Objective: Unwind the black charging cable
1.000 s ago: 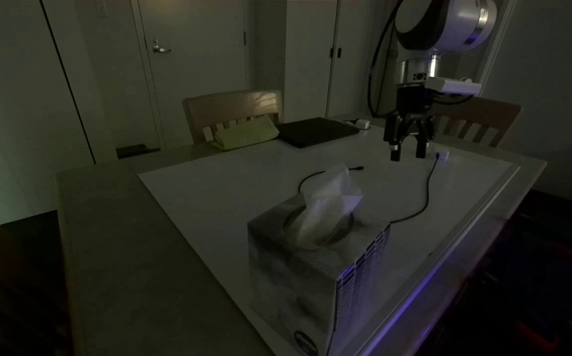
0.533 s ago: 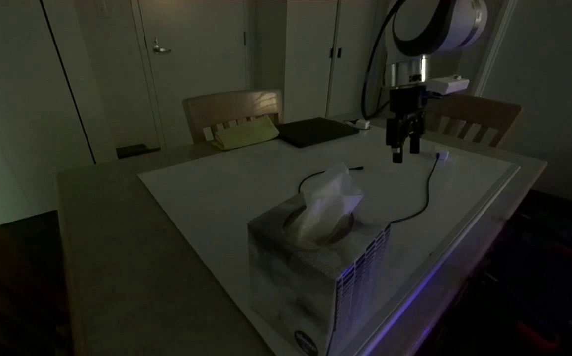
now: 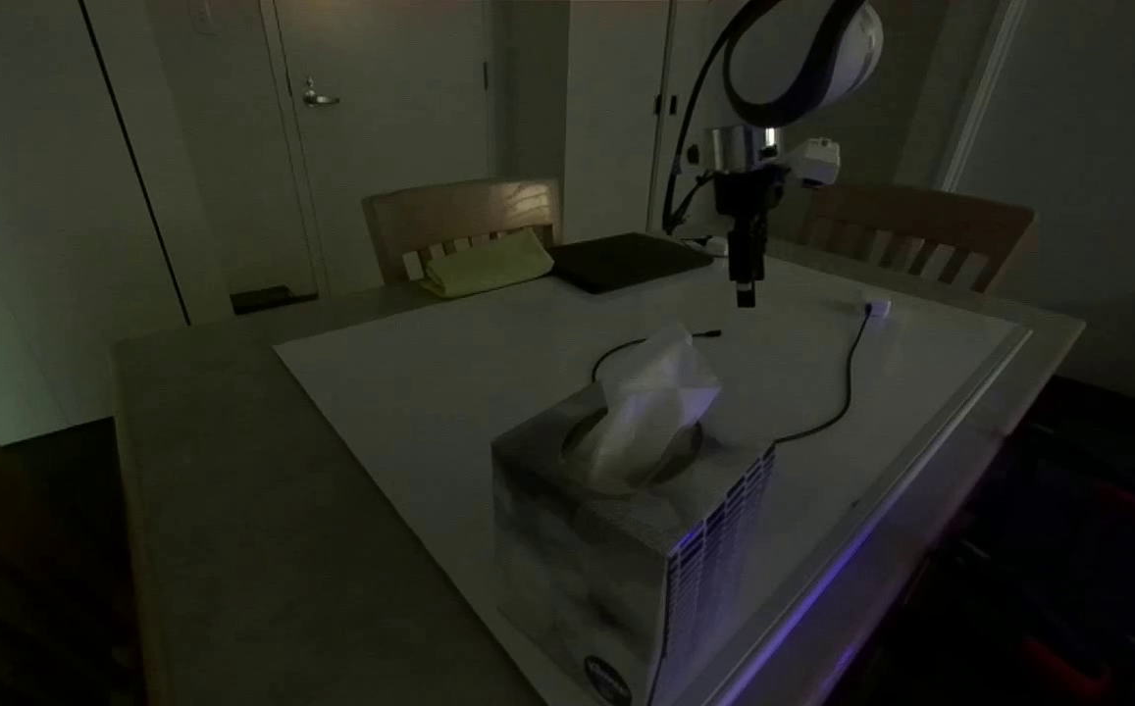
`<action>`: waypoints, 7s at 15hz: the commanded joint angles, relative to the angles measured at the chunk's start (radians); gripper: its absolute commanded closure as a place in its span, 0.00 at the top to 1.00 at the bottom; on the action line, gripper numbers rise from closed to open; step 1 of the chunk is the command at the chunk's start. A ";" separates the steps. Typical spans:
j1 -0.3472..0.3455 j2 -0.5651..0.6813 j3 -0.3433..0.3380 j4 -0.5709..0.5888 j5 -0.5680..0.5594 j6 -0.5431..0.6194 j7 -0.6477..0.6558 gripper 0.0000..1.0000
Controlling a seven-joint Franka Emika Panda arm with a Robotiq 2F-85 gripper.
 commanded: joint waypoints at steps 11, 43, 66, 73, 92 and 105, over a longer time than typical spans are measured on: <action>-0.054 0.105 0.044 0.242 0.109 -0.321 -0.121 1.00; -0.116 0.104 0.141 -0.041 0.154 0.210 -0.497 1.00; 0.019 0.134 0.118 0.067 0.037 0.124 -0.390 0.01; 0.035 0.120 0.140 0.070 0.027 0.108 -0.374 0.05; 0.167 0.121 0.191 0.095 -0.205 0.188 -0.651 0.05; 0.196 0.176 0.239 0.220 -0.229 0.152 -0.929 0.01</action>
